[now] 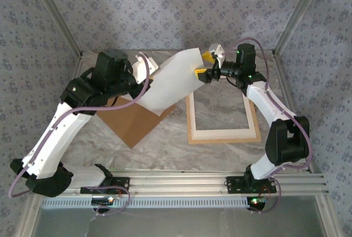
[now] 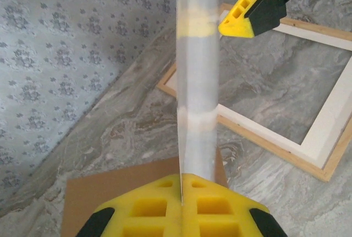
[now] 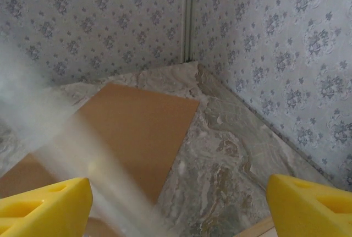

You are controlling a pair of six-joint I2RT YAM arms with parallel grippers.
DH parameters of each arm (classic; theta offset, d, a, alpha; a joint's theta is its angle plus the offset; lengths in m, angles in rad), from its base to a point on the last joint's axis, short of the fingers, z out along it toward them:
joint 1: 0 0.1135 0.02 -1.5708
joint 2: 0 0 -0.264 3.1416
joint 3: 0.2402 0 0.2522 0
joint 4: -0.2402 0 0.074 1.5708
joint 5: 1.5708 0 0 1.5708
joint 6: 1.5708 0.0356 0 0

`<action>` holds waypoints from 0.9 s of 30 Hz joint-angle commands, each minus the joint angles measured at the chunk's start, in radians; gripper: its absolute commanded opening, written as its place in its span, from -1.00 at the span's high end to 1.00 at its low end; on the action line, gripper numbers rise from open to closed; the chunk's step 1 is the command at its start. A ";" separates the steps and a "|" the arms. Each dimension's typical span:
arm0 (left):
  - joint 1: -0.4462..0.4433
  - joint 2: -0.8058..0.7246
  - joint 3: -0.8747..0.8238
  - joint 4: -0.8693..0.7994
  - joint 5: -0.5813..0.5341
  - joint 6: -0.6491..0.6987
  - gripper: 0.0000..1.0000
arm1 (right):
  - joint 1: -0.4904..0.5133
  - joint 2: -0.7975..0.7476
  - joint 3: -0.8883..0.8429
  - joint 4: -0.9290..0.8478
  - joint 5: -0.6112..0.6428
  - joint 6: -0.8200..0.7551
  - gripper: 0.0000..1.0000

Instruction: Put the photo into the frame

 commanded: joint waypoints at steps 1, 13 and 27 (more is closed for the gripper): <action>0.026 0.000 0.048 -0.023 0.075 0.020 1.00 | -0.007 0.001 0.064 -0.103 -0.079 -0.094 -0.69; 0.133 0.043 0.070 0.010 0.177 -0.046 1.00 | -0.005 0.039 0.115 -0.253 -0.296 -0.064 0.38; 0.187 0.084 0.073 0.111 0.032 -0.243 -0.16 | -0.032 -0.044 0.044 -0.227 -0.227 0.428 1.00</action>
